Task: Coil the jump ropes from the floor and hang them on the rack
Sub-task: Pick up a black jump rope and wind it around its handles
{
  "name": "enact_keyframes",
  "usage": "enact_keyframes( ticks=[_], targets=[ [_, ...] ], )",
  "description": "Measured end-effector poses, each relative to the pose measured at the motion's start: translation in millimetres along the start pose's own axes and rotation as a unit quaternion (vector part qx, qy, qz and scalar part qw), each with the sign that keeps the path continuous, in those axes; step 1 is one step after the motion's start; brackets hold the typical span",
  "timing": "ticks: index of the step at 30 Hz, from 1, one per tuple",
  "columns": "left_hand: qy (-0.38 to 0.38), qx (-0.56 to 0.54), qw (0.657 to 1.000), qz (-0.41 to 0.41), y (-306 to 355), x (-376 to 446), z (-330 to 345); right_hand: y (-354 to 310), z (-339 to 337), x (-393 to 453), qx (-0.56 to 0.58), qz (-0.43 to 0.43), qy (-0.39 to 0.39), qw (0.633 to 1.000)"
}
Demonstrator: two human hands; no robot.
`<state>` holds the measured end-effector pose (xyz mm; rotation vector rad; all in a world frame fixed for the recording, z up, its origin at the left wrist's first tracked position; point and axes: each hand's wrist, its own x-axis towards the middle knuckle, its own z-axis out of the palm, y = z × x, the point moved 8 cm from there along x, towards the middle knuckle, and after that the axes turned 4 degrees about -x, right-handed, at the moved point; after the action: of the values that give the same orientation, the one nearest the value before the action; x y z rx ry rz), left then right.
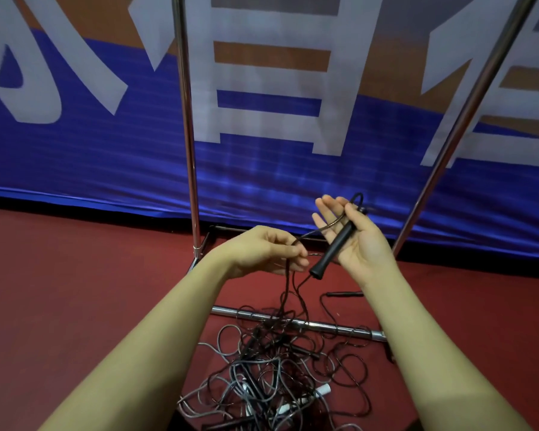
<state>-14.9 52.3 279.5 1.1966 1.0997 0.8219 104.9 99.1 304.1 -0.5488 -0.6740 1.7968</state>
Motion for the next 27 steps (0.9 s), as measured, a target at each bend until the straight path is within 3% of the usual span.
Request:
enact_keyframes(
  ticks=[6, 11, 13, 16, 19, 23, 27],
  targets=[
    [0.074, -0.157, 0.982, 0.071, 22.9, -5.9, -24.2, 21.0, -1.5, -2.9, -0.158, 0.058, -0.026, 0.985],
    [0.213, -0.279, 0.923, 0.158, 38.0, -9.5, -49.7, 54.8, 4.4, -16.3, -0.328, 0.143, -0.112, 0.927],
    [0.258, -0.286, 0.907, 0.172, 37.6, -11.5, -58.9, 63.3, 12.6, -24.5, -0.352, 0.17, -0.162, 0.906],
    [0.291, -0.281, 0.898, 0.174, 32.4, -12.9, -67.5, 65.1, 22.2, -29.6, -0.338, 0.163, -0.193, 0.907],
    [0.263, -0.259, 0.919, 0.139, 25.9, -8.4, -64.6, 52.1, 24.5, -24.4, -0.302, 0.123, -0.161, 0.932],
    [0.171, -0.13, 0.976, 0.032, 15.3, -0.1, -43.6, 22.2, 17.5, -12.6, -0.183, 0.054, -0.075, 0.979],
    [0.061, -0.058, 0.996, 0.021, 10.7, 2.8, -13.9, 0.1, 7.5, -7.3, -0.064, -0.005, -0.005, 0.998]
  ],
)
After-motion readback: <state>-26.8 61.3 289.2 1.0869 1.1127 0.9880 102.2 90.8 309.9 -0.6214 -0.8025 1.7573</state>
